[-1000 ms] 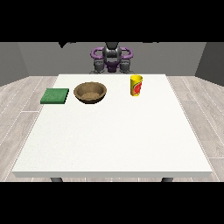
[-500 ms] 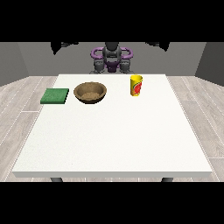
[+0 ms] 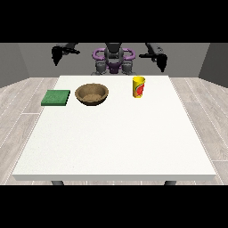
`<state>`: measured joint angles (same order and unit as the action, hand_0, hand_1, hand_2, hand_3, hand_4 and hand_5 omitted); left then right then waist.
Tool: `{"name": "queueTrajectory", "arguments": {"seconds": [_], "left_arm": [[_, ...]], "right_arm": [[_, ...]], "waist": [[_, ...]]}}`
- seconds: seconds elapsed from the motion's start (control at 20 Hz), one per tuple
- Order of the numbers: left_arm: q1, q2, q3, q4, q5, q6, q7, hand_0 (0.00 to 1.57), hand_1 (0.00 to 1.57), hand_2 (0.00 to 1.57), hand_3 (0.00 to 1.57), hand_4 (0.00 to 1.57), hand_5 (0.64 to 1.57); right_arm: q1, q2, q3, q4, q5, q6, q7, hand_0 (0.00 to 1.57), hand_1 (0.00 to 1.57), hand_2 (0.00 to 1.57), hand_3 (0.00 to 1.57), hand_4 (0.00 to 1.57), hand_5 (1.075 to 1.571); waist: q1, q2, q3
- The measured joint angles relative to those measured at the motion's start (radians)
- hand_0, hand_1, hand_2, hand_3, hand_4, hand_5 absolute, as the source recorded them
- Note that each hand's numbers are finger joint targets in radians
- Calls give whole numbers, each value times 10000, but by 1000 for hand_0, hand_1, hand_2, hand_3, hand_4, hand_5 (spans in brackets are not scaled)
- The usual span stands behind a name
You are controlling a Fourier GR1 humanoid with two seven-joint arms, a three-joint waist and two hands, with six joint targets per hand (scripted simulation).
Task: Pick the cup and pour the ball into the bowl, then pick the bowl and place it on the pad
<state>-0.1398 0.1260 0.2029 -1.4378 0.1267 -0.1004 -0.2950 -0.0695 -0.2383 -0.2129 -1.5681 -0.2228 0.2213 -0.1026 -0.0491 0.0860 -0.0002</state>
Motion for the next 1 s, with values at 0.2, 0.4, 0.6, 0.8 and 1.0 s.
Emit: {"name": "queueTrajectory", "arguments": {"seconds": [0.2,0.4,0.6,0.8,1.0], "left_arm": [[-269,-407,-134,1265,-502,370,-1333,0,0,0,0,0,1518],[-675,-640,-101,2638,-818,717,-2550,0,0,0,0,0,1519],[-1312,-694,107,4174,-1010,1112,-3625,0,0,0,0,0,1518],[-1921,-514,337,5546,-1004,1170,-4519,0,0,0,0,0,1520],[-2516,-447,440,6755,-1040,1292,-5213,0,0,0,0,0,1521]], "right_arm": [[-262,-61,-91,257,64,172,-484,0,0,0,0,0,1571],[-398,-170,-233,585,28,412,-817,0,0,0,0,0,1570],[-491,-114,-130,617,80,556,-980,0,0,0,0,0,1570],[-508,-182,-267,1009,82,822,-1455,0,0,0,0,0,1571],[-666,-84,-237,1288,247,776,-1731,0,0,0,0,0,1571]], "waist": [[-232,455,-2],[-427,789,-1],[-657,1073,0],[-724,1249,-3],[-726,1405,-2]]}}
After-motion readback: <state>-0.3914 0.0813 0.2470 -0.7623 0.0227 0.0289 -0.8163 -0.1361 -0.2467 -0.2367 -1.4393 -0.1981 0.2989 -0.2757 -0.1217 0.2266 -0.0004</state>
